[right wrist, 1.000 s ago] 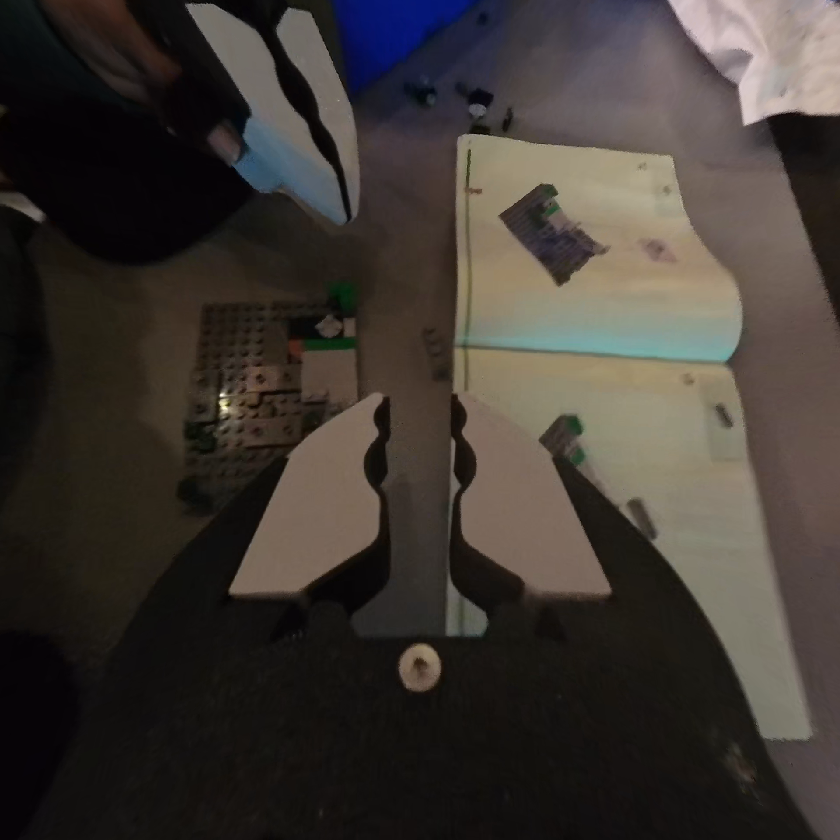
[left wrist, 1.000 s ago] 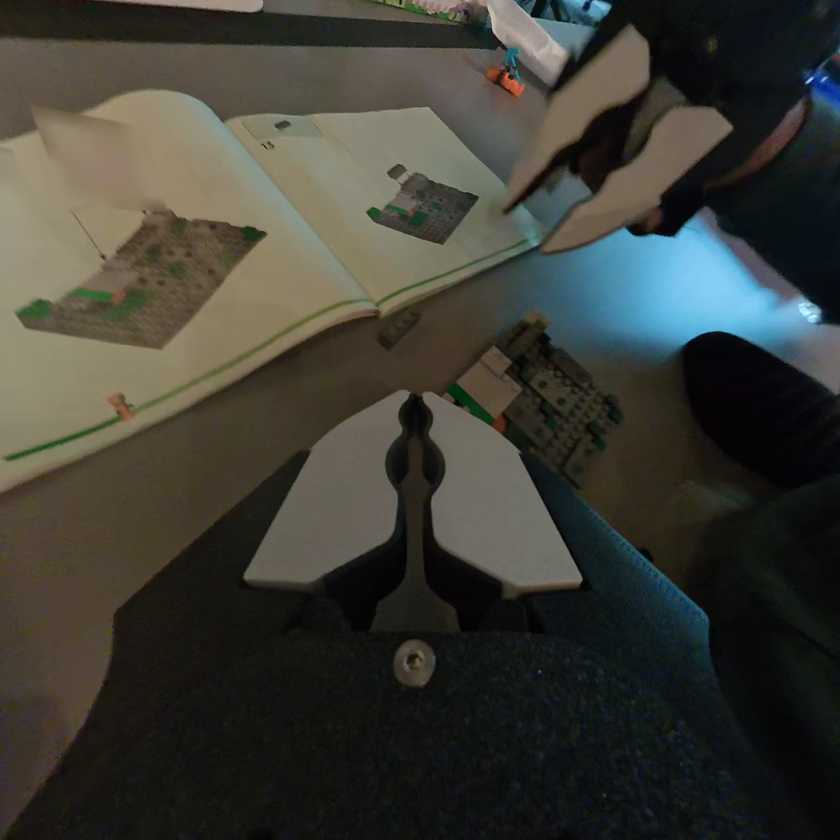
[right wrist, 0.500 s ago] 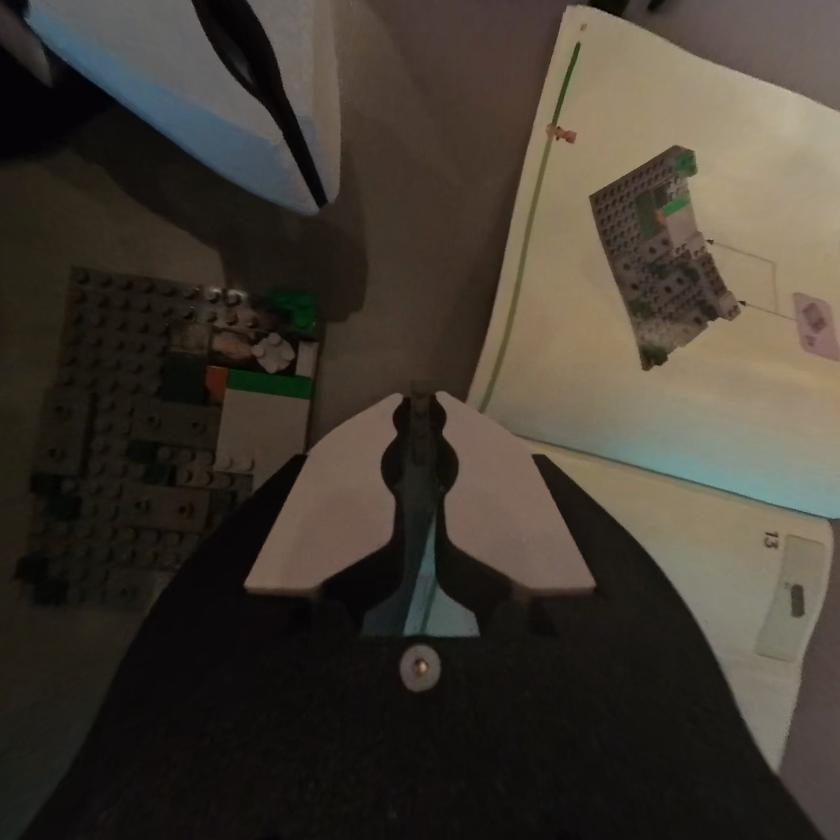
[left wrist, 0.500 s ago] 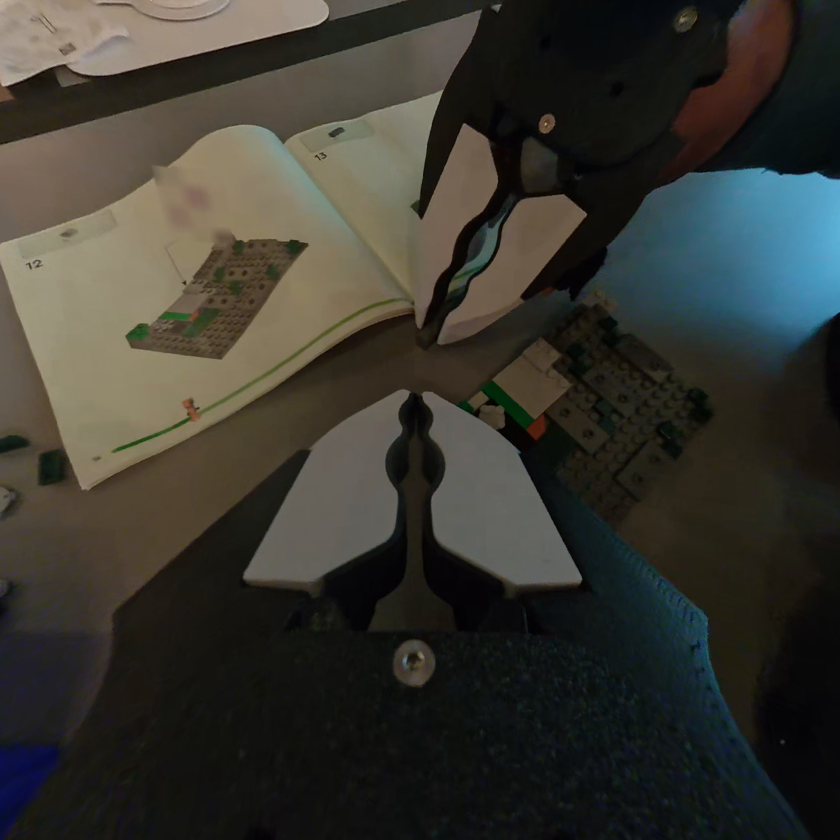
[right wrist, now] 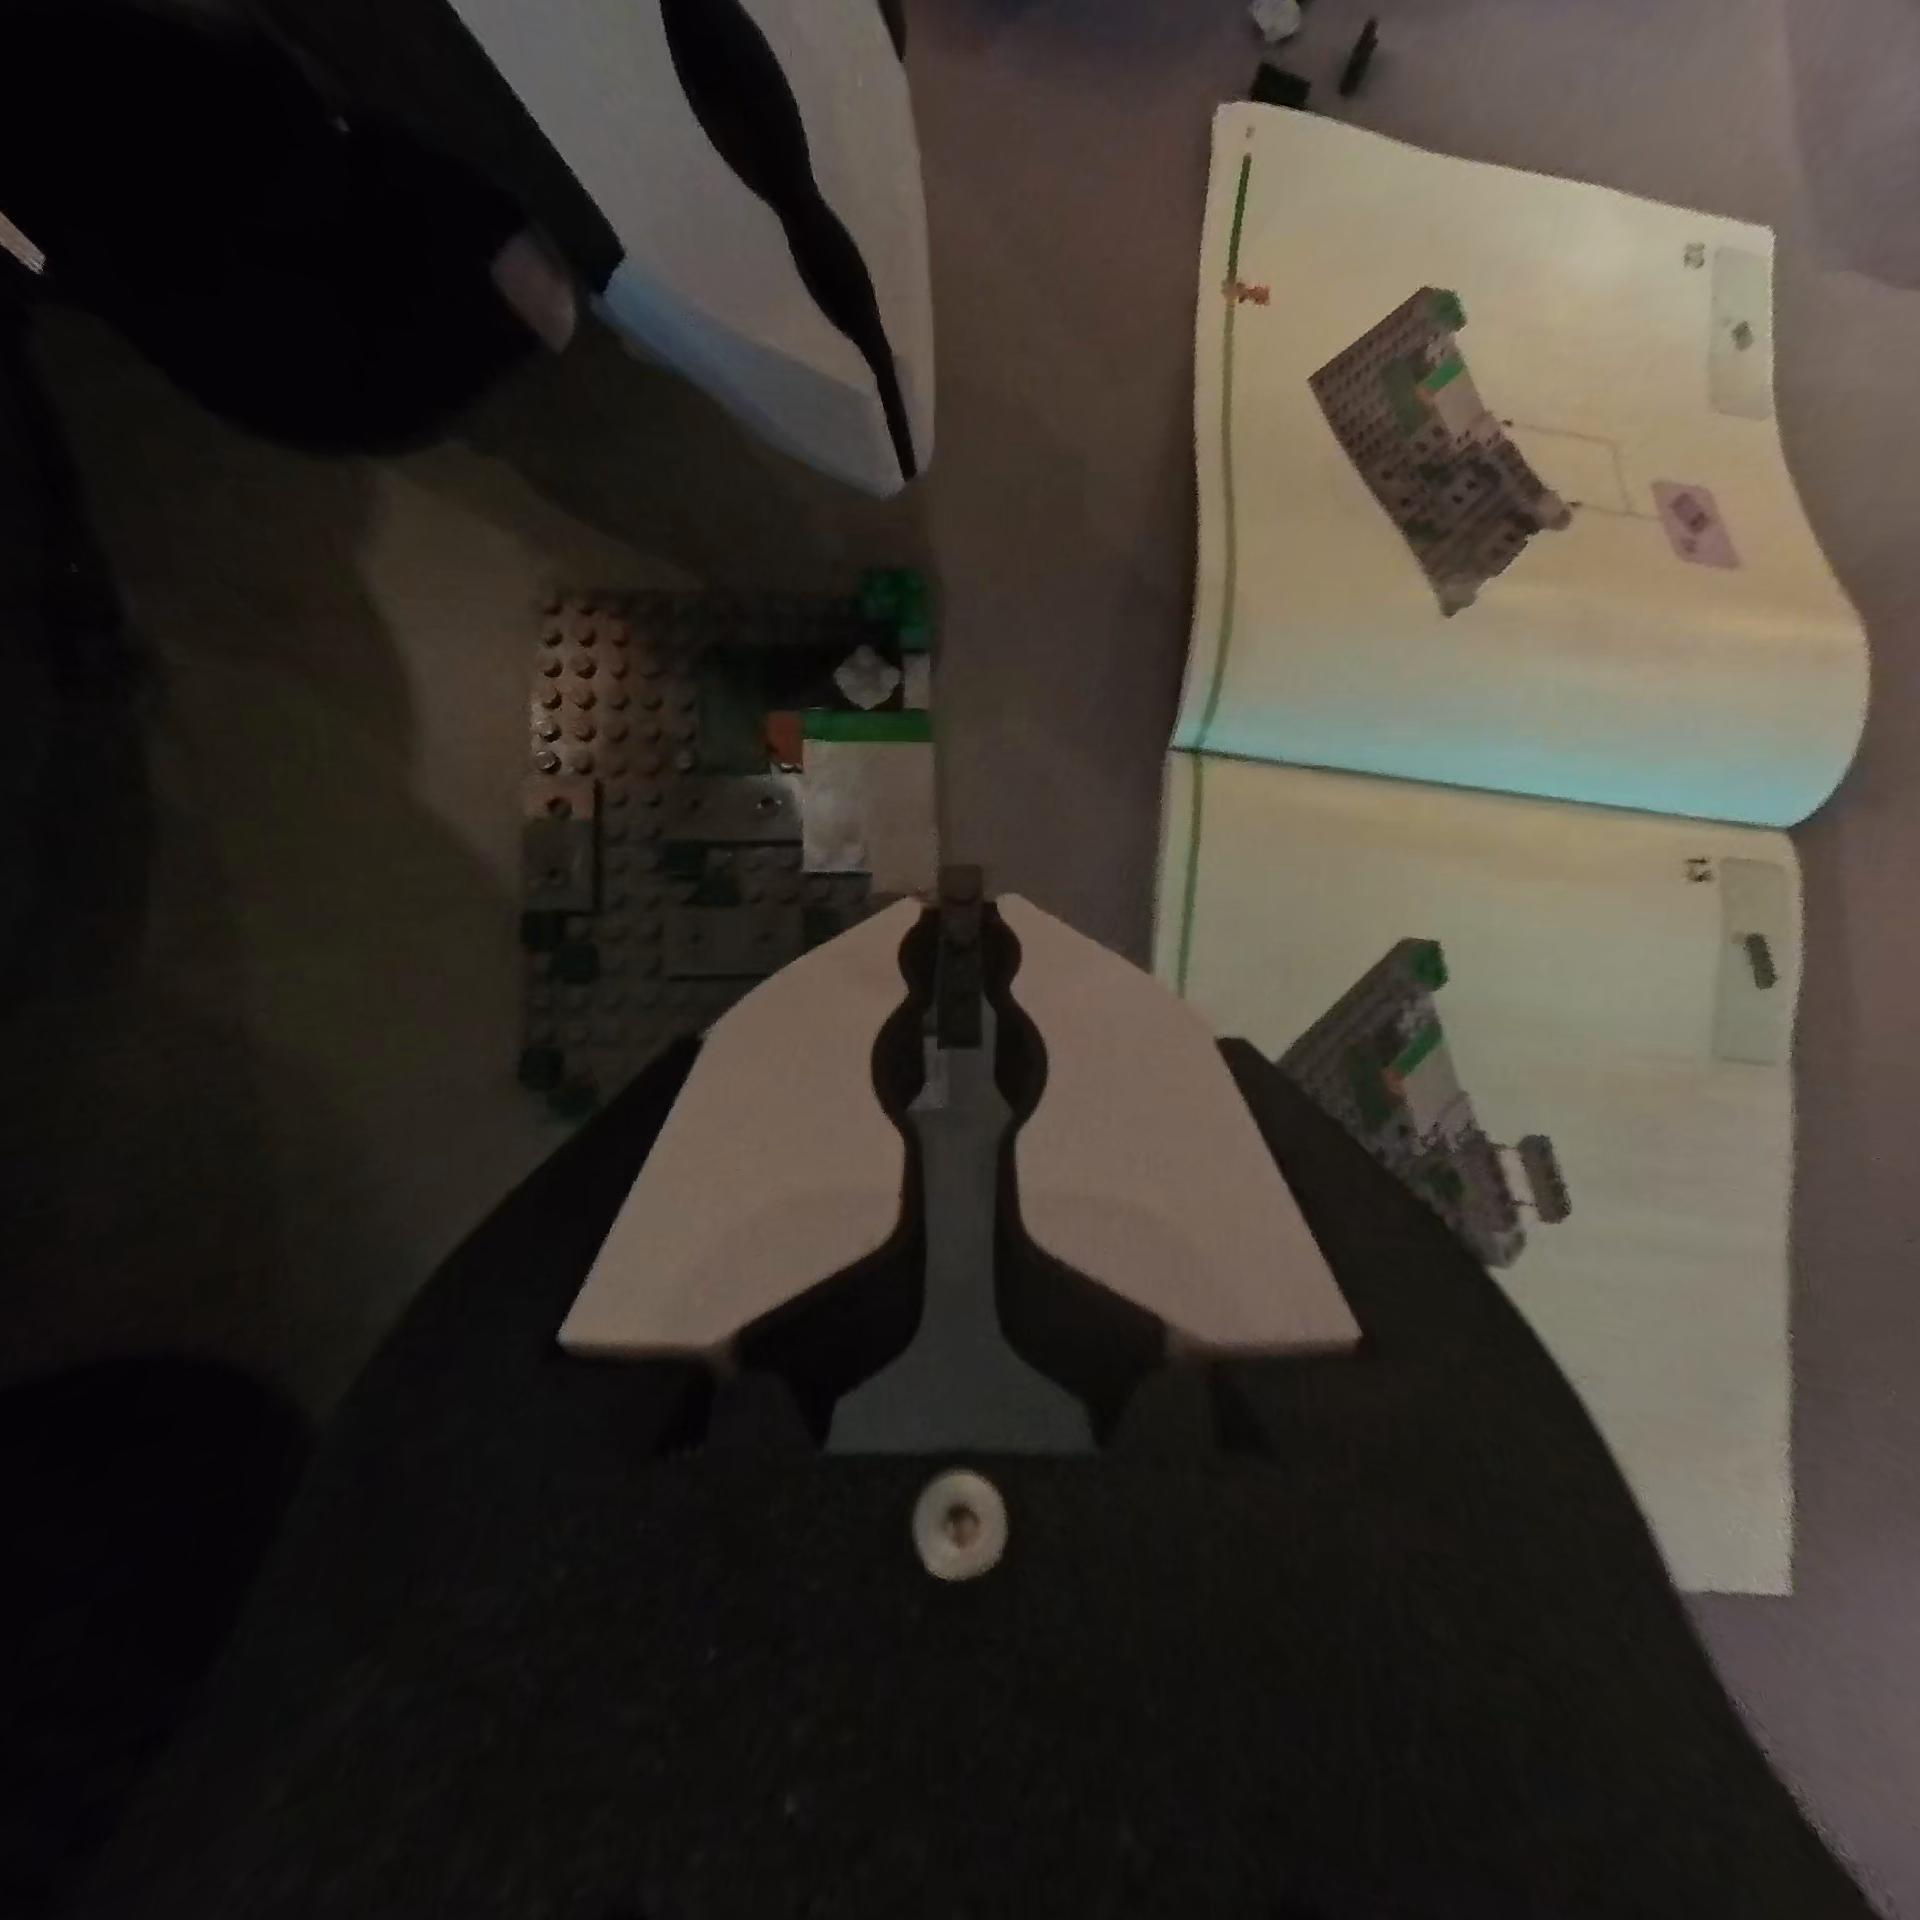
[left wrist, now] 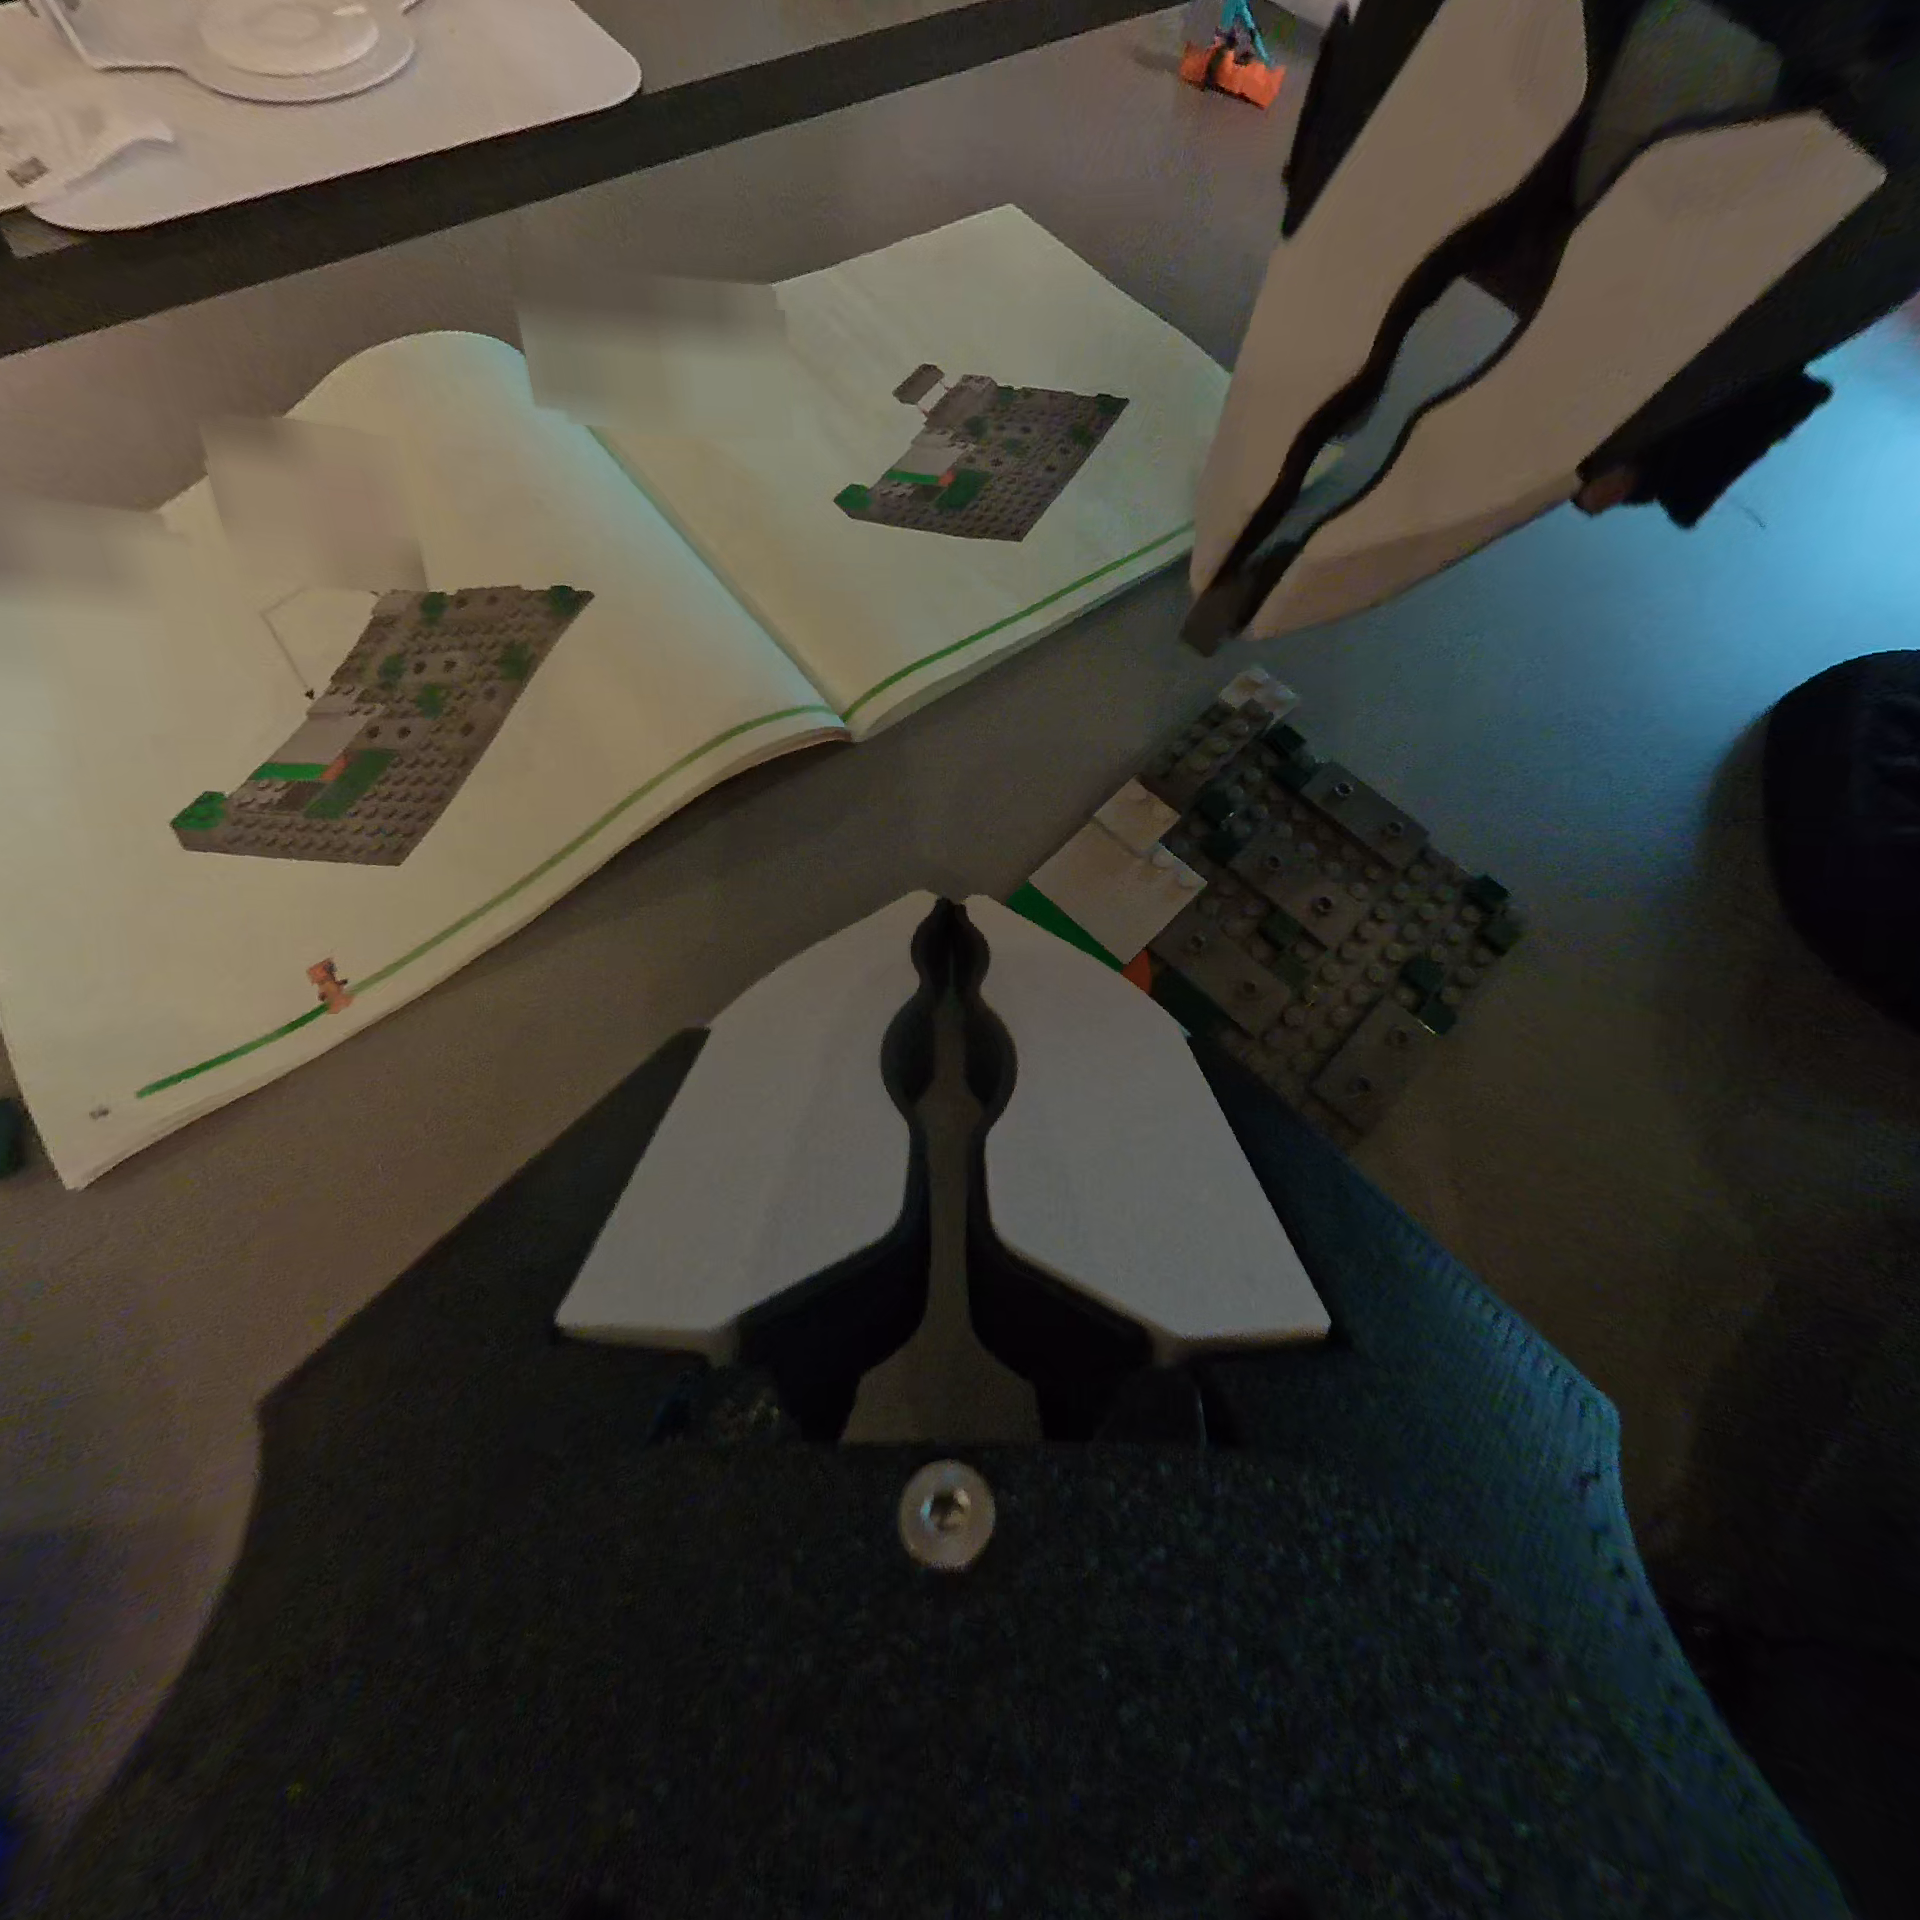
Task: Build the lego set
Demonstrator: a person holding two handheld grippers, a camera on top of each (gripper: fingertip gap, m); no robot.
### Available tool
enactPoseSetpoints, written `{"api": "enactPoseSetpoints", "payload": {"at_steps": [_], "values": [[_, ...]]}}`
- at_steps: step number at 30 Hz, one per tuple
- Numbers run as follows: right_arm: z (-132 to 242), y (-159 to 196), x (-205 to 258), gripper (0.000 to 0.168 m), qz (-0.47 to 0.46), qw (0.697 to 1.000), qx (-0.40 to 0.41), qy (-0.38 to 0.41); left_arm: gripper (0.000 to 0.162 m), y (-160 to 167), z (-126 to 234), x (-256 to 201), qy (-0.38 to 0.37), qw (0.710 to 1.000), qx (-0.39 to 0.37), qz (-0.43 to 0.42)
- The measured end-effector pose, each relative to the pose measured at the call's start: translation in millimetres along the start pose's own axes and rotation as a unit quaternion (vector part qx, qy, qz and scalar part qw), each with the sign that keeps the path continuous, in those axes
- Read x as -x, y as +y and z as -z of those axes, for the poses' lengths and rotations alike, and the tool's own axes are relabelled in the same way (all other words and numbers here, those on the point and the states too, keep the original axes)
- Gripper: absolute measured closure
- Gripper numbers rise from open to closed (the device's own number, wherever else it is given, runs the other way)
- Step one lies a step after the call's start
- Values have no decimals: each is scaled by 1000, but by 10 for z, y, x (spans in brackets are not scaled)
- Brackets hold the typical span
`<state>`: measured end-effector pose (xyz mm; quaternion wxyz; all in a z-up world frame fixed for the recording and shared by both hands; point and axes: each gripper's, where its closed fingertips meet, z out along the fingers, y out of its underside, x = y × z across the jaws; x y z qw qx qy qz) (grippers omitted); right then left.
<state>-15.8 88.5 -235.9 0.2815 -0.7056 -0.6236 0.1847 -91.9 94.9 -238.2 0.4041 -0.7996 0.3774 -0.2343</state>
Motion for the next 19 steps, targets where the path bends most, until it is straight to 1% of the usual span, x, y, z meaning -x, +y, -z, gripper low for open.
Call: {"api": "enactPoseSetpoints", "payload": {"at_steps": [9,19], "values": [[-101,99,124,160,-19,1000,1,11,162,33,8,-106,0,1000,12,-27],[-129,145,158,160,-21,1000,3,14,162,52,-82,-274,23,999,21,-40]]}}
